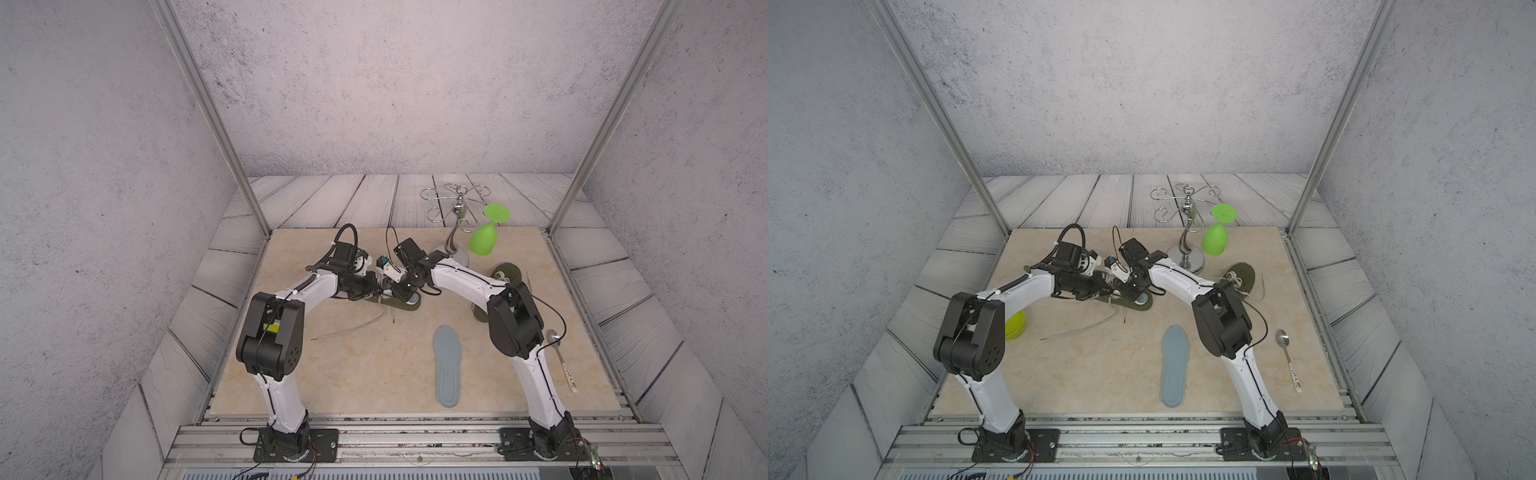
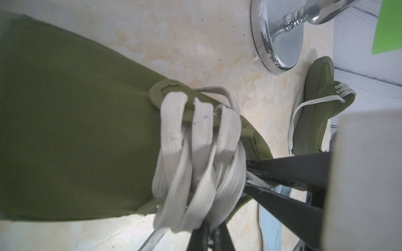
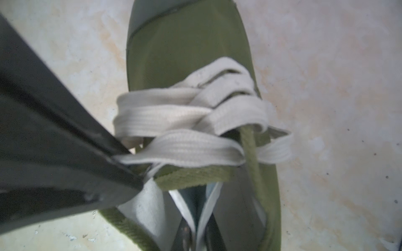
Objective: Insert the insole into the shoe
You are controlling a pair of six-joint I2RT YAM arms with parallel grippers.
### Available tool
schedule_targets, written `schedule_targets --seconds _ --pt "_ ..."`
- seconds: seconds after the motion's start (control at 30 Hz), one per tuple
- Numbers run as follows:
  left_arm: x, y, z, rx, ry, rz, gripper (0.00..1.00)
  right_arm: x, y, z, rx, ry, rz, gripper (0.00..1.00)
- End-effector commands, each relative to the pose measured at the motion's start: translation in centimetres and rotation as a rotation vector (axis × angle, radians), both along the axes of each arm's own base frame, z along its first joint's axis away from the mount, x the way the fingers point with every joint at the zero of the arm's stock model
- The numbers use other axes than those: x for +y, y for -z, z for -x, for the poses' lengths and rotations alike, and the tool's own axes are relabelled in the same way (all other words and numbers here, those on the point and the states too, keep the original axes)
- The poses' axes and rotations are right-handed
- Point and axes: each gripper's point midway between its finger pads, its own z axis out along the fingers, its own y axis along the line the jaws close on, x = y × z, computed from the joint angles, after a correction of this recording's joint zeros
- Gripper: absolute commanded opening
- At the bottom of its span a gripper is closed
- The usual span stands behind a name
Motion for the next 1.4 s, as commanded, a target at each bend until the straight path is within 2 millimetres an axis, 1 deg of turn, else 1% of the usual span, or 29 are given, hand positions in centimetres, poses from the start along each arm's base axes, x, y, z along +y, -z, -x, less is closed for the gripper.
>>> schedule_targets --seconds 0.0,0.1,0.2,0.27,0.37,0.43,0.5,0.57,0.7,0.9,1.13,1.17,1.23,1.3,1.37 --pt "-1.2 -0.4 1.1 0.009 0.067 0.092 0.00 2.2 -3.2 -1.0 -0.079 -0.016 -0.126 0.04" --pt "-1.2 -1.3 0.7 -0.010 0.067 0.166 0.00 1.5 -3.6 -0.2 -0.059 -0.001 -0.139 0.04" --pt "-1.6 -2.1 0.6 -0.012 0.090 0.219 0.00 1.3 -3.9 1.0 0.000 0.016 -0.155 0.04" --pt "-1.8 -2.6 0.9 -0.004 0.118 0.229 0.00 1.3 -4.4 1.7 0.041 0.028 -0.163 0.03" --pt "-1.8 -3.5 1.5 -0.009 0.136 0.238 0.00 1.4 -4.9 2.1 0.024 0.025 -0.168 0.03" --pt "-1.6 -3.5 1.6 -0.004 0.138 0.238 0.00 1.3 -4.6 1.8 0.002 0.011 -0.161 0.03" --pt "-1.5 -3.1 1.4 0.011 0.140 0.236 0.00 1.5 -3.8 1.5 -0.010 -0.021 -0.134 0.03" --pt "-1.6 -2.5 1.0 0.024 0.143 0.241 0.00 1.7 -3.3 0.6 -0.026 -0.041 -0.117 0.03" --pt "-1.7 -1.7 0.3 0.036 0.153 0.265 0.00 2.4 -2.9 -0.8 -0.048 -0.059 -0.159 0.04" --pt "-1.8 -1.2 0.1 0.047 0.163 0.283 0.00 3.7 -2.1 -1.2 -0.014 -0.083 -0.184 0.06" --pt "-1.7 -0.9 0.1 0.054 0.166 0.297 0.00 4.3 -0.7 -1.7 0.014 -0.077 -0.163 0.07" --pt "-1.6 -0.8 0.1 0.056 0.164 0.297 0.00 4.4 -0.5 -1.7 0.017 -0.077 -0.156 0.08" --pt "-1.4 -0.7 0.0 0.056 0.158 0.294 0.00 4.2 -0.6 -1.8 0.025 -0.070 -0.137 0.18" --pt "-1.1 -0.8 -0.1 0.054 0.150 0.296 0.00 3.6 -1.3 -2.0 0.021 -0.046 -0.112 0.28" --pt "-0.8 -0.9 0.0 0.051 0.148 0.287 0.00 3.0 -2.6 -1.8 0.009 -0.034 -0.101 0.41"
